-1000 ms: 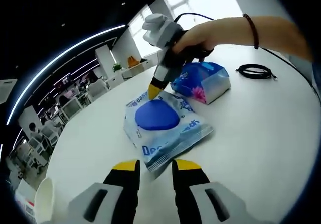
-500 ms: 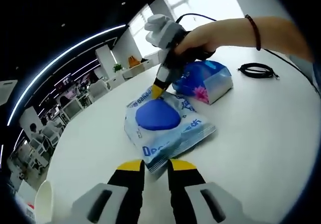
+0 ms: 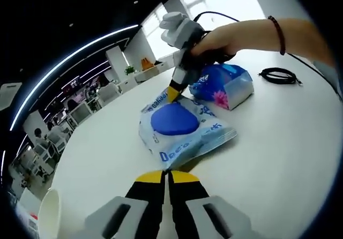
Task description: Arrange the tabletop items into an orderly group along one side of the table until the central work area is clear of visible clutter.
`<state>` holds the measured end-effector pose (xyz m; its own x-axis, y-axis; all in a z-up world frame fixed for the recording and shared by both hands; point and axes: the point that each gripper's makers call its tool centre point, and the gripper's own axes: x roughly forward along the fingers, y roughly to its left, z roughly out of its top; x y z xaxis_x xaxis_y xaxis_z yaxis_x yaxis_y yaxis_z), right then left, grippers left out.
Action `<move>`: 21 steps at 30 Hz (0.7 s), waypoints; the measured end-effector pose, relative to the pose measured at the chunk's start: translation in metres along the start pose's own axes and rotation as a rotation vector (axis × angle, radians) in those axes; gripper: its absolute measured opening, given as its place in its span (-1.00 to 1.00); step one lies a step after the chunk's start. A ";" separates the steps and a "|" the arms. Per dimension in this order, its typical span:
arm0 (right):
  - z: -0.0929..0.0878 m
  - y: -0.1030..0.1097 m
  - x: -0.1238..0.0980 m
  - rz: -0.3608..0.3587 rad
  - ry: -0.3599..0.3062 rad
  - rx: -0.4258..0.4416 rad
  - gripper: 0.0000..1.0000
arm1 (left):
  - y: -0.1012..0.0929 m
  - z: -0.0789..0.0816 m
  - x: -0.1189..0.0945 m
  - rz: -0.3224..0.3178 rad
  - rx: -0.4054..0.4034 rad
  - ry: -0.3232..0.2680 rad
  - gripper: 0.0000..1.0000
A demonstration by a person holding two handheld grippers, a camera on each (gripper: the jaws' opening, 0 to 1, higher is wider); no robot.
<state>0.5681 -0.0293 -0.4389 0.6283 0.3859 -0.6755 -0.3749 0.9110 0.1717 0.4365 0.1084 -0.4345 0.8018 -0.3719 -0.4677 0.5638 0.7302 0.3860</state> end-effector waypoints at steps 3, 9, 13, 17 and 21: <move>-0.003 0.002 -0.004 -0.001 0.002 0.009 -1.00 | 0.001 0.000 0.000 0.006 0.001 0.001 -0.99; -0.004 0.004 -0.009 0.004 0.014 0.032 -1.00 | 0.002 -0.001 -0.003 0.004 -0.020 0.007 -0.99; -0.004 0.006 -0.010 0.002 0.013 0.006 -1.00 | 0.001 -0.002 -0.006 0.010 -0.010 0.020 -0.99; -0.006 0.008 -0.012 -0.018 0.010 -0.037 -1.00 | 0.001 -0.005 -0.009 0.026 0.014 0.047 -1.00; -0.003 0.004 -0.014 -0.057 0.000 -0.094 -1.00 | 0.004 -0.006 -0.011 0.042 0.061 0.068 -1.00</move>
<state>0.5560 -0.0314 -0.4314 0.6503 0.3335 -0.6826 -0.4005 0.9140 0.0650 0.4283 0.1192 -0.4327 0.8110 -0.3007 -0.5019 0.5426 0.7073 0.4530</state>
